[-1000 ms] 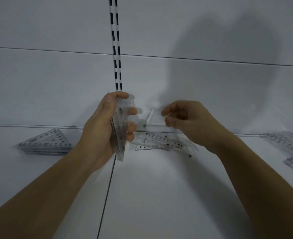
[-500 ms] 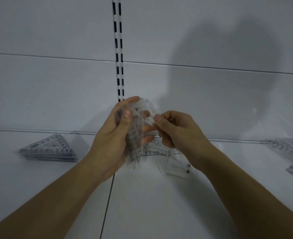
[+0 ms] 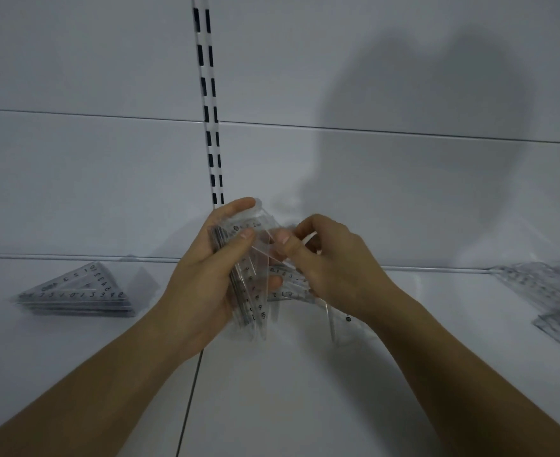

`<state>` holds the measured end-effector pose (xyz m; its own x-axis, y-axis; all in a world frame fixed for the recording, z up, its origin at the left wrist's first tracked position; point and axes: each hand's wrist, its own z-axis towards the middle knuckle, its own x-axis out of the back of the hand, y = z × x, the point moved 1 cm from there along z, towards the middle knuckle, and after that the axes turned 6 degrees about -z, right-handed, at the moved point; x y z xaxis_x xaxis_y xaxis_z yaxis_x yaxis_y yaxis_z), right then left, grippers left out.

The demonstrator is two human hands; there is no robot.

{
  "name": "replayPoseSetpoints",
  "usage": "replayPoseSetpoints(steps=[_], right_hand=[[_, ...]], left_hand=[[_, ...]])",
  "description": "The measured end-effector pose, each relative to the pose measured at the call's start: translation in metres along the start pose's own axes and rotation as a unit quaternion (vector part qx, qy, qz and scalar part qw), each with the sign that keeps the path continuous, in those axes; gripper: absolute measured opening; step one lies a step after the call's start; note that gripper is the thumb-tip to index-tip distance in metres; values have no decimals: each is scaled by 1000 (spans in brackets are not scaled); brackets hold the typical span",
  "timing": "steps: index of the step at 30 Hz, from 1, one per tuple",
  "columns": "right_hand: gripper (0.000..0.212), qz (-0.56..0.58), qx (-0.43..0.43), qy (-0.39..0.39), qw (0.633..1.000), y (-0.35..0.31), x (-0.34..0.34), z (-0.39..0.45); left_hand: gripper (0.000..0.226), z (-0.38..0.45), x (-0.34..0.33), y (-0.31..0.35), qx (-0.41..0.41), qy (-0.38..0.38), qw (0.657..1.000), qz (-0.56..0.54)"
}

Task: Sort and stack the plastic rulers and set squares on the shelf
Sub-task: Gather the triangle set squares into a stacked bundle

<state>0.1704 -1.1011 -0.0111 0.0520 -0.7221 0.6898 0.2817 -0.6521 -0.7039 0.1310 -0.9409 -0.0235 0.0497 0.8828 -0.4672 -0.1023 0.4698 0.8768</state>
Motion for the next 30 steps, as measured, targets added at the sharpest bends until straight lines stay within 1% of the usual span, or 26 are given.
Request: replayPoseSetpoints(steps=[2,4,5,6,7,9,11,14,17,19,21,23,25,26,27,28,29,30], right_hand=[[29,10,-1,45,999,-1,7,-1],[16,32,-7,96,995,1,15,2],[11,68,-20,115,991,3,19,4],[15,129,-40,128,983,4,22,6],[23,211,-59,136,966,5,25,8],[36,362,-79,149,917,6,31,11],[41,444,-77,148,880,5,38,11],[42,502,-55,130,853,5,40,12],[37,566,-27,93,819,3,37,11],[35,588,-12,86,804,0,34,9],[39,586,-20,95,805,-4,28,7],[38,570,-19,98,816,-6,20,4],[35,547,-14,100,831,-7,15,2],[31,518,-8,108,848,-6,13,2],[25,463,5,126,877,-6,13,1],[21,380,30,151,912,-6,14,1],[17,281,66,172,942,-5,14,1],[16,180,103,178,962,-5,15,2]], left_hand=[[35,1,0,2,15,12,998,-56],[37,2,2,5,24,19,993,-115],[37,3,4,7,26,19,990,-139],[37,3,4,9,28,17,986,-161],[35,2,5,10,34,13,984,-177],[30,2,5,9,45,9,981,-186],[30,2,6,8,46,19,987,-154],[32,2,8,6,54,28,990,-128],[39,2,7,4,61,13,993,-105],[41,1,5,4,60,8,995,-83],[40,0,3,3,58,9,994,-92],[41,0,2,4,53,9,992,-117],[40,1,2,5,48,11,988,-143],[41,2,2,5,48,13,988,-148],[42,2,2,6,49,16,988,-146],[41,2,2,6,50,17,989,-137],[38,1,2,7,50,18,991,-126],[34,1,3,8,50,19,992,-118]])
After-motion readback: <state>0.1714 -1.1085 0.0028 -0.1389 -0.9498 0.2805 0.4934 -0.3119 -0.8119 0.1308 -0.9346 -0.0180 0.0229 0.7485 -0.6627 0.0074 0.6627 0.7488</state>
